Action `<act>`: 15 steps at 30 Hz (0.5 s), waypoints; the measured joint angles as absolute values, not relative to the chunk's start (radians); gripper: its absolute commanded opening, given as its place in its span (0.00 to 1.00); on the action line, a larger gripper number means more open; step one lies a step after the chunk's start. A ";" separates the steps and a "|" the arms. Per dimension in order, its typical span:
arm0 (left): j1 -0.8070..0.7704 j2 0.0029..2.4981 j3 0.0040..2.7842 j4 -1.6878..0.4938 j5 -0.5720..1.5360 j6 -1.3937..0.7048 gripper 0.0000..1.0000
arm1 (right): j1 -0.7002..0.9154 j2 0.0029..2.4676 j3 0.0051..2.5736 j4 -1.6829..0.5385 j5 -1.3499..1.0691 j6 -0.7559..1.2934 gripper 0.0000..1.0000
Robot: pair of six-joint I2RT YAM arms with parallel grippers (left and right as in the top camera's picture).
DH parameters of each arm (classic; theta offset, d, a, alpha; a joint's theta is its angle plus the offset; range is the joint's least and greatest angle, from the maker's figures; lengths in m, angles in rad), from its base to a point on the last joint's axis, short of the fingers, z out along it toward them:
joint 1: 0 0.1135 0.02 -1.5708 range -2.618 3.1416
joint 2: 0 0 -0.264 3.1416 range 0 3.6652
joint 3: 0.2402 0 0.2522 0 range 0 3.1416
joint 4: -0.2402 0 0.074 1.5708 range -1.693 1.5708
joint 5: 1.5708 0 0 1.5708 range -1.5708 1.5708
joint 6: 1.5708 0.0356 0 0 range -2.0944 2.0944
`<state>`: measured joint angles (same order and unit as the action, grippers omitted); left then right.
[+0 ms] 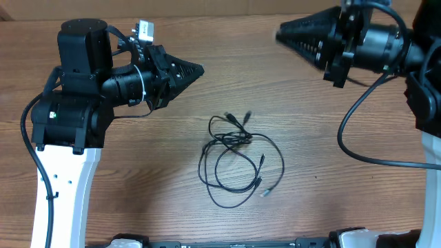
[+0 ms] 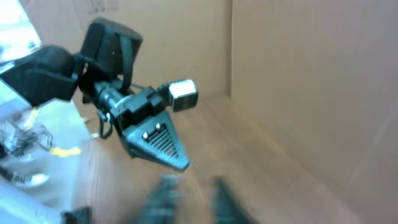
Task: Untangle cables
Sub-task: 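Release the cables from both grippers onto the table, then lower the left gripper onto the cable pile and grasp it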
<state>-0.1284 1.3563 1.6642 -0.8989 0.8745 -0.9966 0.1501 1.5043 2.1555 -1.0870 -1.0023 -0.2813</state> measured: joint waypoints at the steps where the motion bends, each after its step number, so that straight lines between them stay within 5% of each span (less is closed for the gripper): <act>1: -0.128 1.356 1.664 -0.899 0.874 -0.991 0.15 | 0.150 1.505 2.156 -1.113 -0.998 -0.282 1.00; 5: -0.128 1.356 1.665 -0.903 0.872 -0.958 0.32 | 0.150 1.505 2.156 -1.252 -0.939 -0.318 1.00; 15: -0.135 1.356 1.669 -1.121 0.733 -0.609 0.39 | 0.150 1.505 2.156 -1.432 -0.703 -0.342 1.00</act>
